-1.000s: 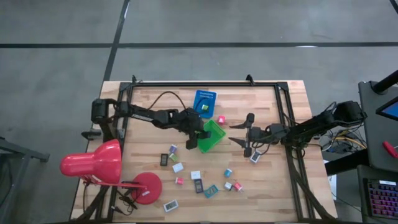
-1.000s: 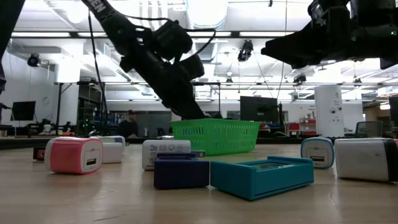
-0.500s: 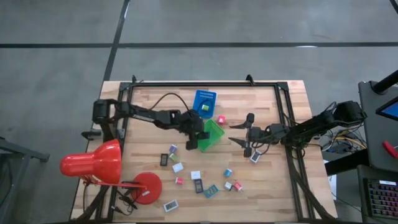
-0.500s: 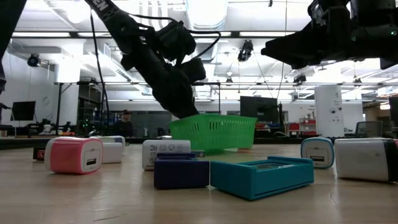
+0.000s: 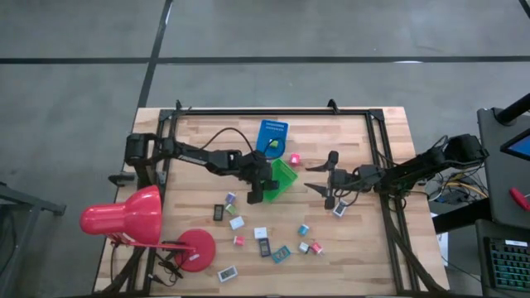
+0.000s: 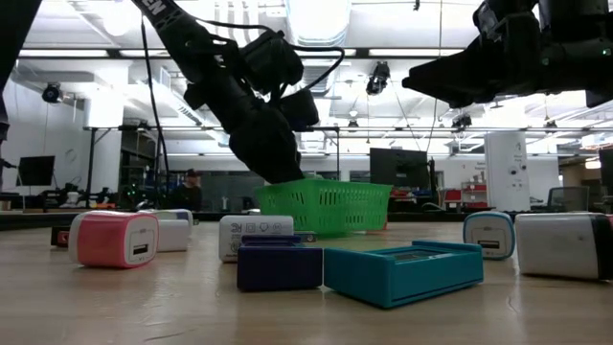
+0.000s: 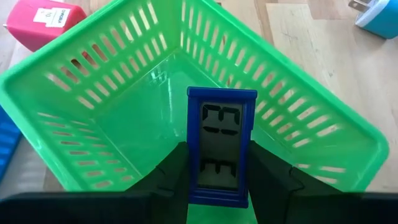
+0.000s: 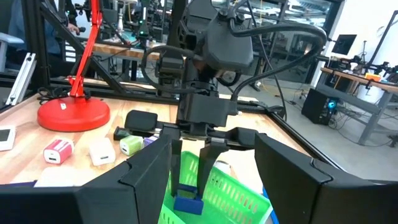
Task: Pick & Place Office items
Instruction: Put the top blue digital clock into the green bin, then put the big pink charger adapter into the blue bin
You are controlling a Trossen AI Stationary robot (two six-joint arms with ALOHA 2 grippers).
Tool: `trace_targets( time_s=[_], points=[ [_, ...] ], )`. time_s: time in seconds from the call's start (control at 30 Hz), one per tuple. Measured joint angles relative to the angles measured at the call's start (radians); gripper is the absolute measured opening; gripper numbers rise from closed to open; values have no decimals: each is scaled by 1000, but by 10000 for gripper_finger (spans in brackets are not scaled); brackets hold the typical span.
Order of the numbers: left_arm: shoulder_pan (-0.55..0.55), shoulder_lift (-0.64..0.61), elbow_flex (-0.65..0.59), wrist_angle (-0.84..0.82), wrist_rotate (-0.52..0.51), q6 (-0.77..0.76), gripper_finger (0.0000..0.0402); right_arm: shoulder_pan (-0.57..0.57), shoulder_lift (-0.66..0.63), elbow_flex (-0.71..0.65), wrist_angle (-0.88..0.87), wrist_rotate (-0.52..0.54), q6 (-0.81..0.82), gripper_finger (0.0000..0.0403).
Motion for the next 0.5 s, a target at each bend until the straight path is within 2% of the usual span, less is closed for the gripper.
trace_targets(
  time_s=[0.2, 0.5],
  points=[
    [0, 0, 0, 8, 0, -1, 174, 0, 0, 0, 0, 0, 0, 224],
    [-1, 0, 0, 18, 1, 2, 180, 0, 0, 0, -2, 0, 0, 224]
  ],
)
